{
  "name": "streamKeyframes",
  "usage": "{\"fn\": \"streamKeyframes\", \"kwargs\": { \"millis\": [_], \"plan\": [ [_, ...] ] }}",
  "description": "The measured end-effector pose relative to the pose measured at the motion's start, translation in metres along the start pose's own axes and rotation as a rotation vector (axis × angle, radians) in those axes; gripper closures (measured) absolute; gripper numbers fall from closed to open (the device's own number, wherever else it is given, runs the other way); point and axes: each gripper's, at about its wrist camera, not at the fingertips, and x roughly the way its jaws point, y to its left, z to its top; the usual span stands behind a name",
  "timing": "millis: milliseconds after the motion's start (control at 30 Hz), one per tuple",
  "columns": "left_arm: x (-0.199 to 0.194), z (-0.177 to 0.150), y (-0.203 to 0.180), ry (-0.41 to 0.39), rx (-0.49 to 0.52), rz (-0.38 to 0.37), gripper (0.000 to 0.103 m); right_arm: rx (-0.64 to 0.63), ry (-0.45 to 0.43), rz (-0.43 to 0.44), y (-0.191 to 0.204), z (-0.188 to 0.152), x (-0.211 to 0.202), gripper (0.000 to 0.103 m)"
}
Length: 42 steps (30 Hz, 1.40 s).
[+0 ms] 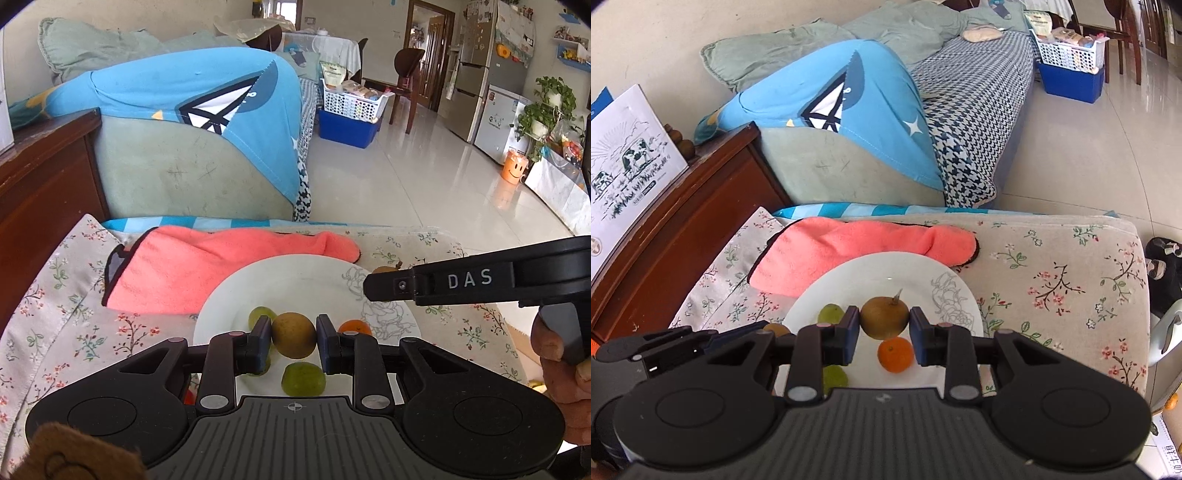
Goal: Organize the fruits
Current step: 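Carry both brown fruits over the white plate, then lower the brown fruit onto the plate and open the left gripper while the right releases its fruit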
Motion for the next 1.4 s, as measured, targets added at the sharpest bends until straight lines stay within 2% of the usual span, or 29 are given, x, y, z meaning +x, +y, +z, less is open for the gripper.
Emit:
{"fn": "streamKeyframes", "kwargs": {
  "millis": [233,700,767,833,867,933,1000,1133,1400],
  "plan": [
    [0.025,0.000,-0.009,0.046,0.021,-0.002,0.079,0.009,0.040,-0.038,-0.005,0.000,0.027,0.074],
    [0.043,-0.004,-0.017,0.078,0.028,0.008,0.077,0.059,0.076,-0.044,-0.015,0.001,0.055,0.072],
    [0.042,-0.003,-0.018,0.083,0.021,0.018,0.070,0.073,0.076,-0.038,-0.016,0.001,0.056,0.071],
    [0.040,-0.003,-0.020,0.076,0.019,0.038,0.047,0.079,0.073,-0.034,-0.016,0.002,0.056,0.071],
    [0.037,-0.002,-0.021,0.067,0.025,0.050,0.041,0.078,0.071,-0.031,-0.015,0.002,0.055,0.071],
    [0.032,-0.001,-0.025,0.052,0.039,0.072,0.021,0.079,0.067,-0.024,-0.014,0.003,0.054,0.070],
    [0.026,0.001,-0.028,0.047,0.052,0.090,0.015,0.084,0.064,-0.015,-0.014,0.003,0.052,0.069],
    [0.019,0.004,-0.028,0.063,0.051,0.119,0.011,0.087,0.055,-0.008,-0.014,0.005,0.047,0.061],
    [0.011,0.002,-0.023,0.146,0.026,0.138,0.010,0.076,0.032,-0.007,-0.008,0.006,0.033,0.054]
  ]
}}
